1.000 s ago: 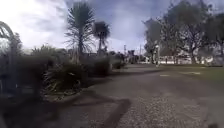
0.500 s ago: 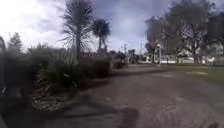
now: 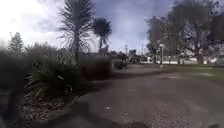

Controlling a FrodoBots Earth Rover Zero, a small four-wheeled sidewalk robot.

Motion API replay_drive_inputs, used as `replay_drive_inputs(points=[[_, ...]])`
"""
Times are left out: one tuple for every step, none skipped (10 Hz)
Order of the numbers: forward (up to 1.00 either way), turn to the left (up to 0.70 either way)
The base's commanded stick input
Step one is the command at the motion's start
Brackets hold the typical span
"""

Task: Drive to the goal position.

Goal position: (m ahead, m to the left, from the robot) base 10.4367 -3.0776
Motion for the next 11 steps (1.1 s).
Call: replay_drive_inputs(points=[[0.00,-0.43],[0.00,-0.43],[0.00,-0.43],[0.00,-0.43],[0.00,-0.43],[0.00,-0.42],[0.00,-0.41],[0.00,-0.40],[0.00,-0.40],[0.00,-0.40],[0.00,-0.40]])
